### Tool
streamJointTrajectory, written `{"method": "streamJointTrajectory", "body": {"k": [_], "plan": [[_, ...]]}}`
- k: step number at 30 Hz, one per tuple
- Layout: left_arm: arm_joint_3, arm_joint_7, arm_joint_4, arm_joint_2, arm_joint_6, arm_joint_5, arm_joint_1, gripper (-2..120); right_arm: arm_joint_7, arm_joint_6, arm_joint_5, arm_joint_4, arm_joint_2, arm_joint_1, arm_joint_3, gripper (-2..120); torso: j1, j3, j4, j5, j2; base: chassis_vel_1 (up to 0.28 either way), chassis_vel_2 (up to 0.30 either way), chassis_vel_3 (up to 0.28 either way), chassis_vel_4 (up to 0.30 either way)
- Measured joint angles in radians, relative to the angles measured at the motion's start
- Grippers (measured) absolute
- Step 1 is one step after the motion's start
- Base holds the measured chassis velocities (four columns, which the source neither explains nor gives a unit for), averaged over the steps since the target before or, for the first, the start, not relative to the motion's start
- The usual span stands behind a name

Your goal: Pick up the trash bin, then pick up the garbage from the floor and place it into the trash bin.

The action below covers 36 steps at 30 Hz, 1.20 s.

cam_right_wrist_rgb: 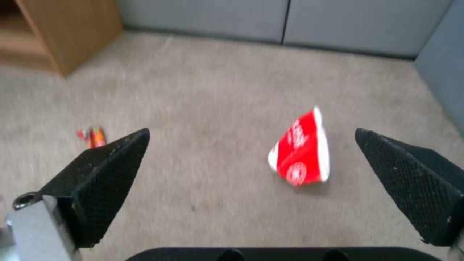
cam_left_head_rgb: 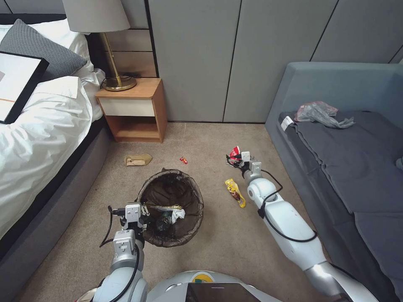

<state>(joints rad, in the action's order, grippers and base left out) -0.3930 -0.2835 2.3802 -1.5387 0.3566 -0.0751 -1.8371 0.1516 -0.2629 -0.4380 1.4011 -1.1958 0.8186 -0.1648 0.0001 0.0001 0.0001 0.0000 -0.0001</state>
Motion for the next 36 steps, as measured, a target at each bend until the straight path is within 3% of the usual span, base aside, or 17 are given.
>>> {"method": "streamJointTrajectory", "body": {"k": [10, 36], "plan": [[-0.001, 0.0, 0.004, 0.0, -0.003, -0.002, -0.006, 0, -0.08, -0.066, 0.079, -0.137, -0.024, -0.006, 0.005, 100, 0.0, 0.0, 0.0, 0.0, 0.0, 0.0, 0.0, 0.0, 0.0], [0.006, -0.001, 0.004, 0.002, -0.007, -0.005, -0.004, 0, -0.184, -0.014, 0.182, -0.292, -0.046, 0.082, -0.039, 100, 0.0, 0.0, 0.0, 0.0, 0.0, 0.0, 0.0, 0.0, 0.0]]}}
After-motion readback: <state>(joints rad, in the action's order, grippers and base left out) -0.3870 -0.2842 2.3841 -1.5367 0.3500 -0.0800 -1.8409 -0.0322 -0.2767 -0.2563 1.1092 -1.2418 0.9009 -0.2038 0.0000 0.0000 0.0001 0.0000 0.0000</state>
